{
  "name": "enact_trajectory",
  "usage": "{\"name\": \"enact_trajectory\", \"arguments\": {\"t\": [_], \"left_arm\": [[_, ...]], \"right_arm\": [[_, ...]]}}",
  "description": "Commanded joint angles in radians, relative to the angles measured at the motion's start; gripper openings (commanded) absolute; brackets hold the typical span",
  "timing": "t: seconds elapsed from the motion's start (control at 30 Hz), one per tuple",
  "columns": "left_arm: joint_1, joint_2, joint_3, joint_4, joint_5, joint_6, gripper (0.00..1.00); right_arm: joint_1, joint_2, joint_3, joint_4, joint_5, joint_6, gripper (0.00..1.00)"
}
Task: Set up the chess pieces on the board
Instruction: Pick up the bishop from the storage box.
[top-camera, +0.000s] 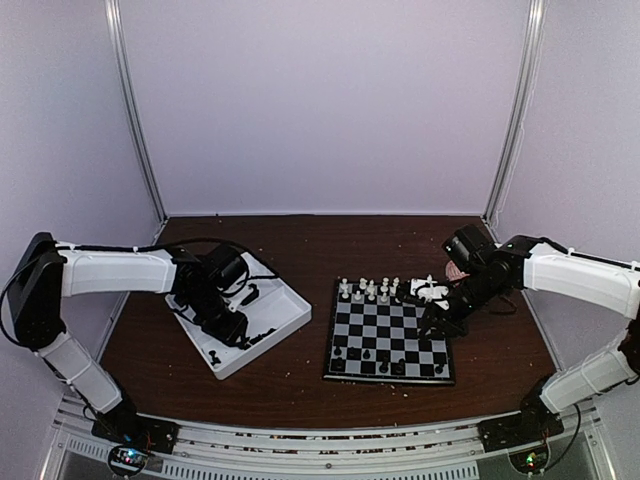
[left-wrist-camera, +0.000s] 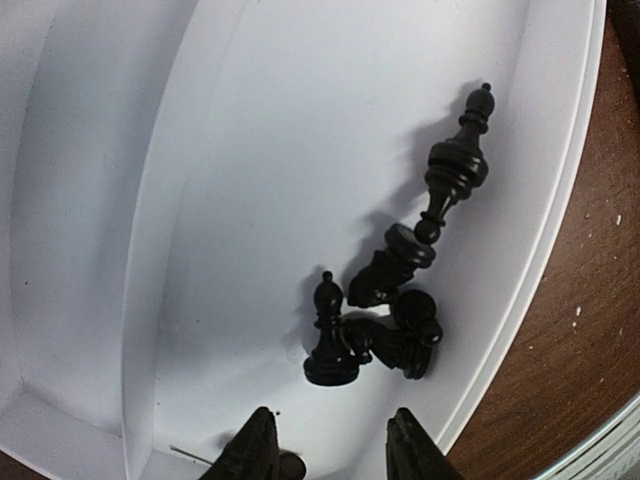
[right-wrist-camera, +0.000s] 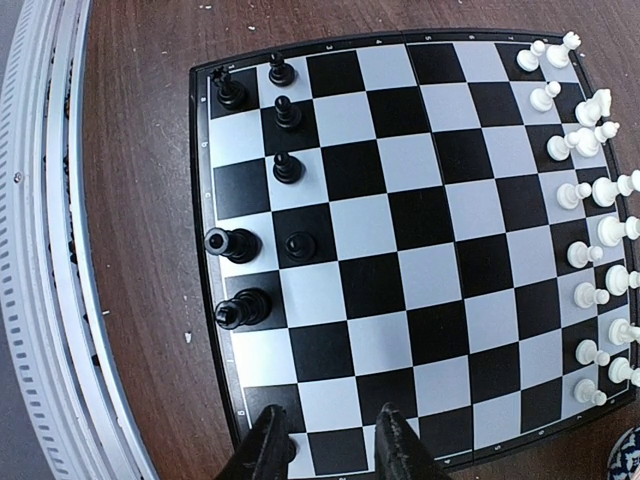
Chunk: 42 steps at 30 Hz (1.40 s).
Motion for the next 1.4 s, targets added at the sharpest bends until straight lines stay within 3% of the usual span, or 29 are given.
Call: {"name": "enact_trajectory", "arguments": {"t": [0.0, 0.33, 1.07, 1.37], "left_arm": [[0.005, 0.047, 0.046, 0.020, -0.011, 0.031, 0.37], [0.005, 0.135, 0.090, 0.006, -0.030, 0.057, 0.31], [0.003, 0.173, 0.083, -0.024, -0.051, 0.098, 0.24], [0.003, 0.204, 0.106, -0.031, -0.053, 0.128, 0.26]], "right_arm": [[-0.004, 0.000, -0.010, 0.017, 0.009, 0.007, 0.31], [-0.004, 0.004, -0.017, 0.020, 0.019, 0.000, 0.29], [-0.004, 0.017, -0.013, 0.017, 0.014, -0.001, 0.28], [-0.004, 0.018, -0.014, 0.017, 0.014, -0.001, 0.27]]}}
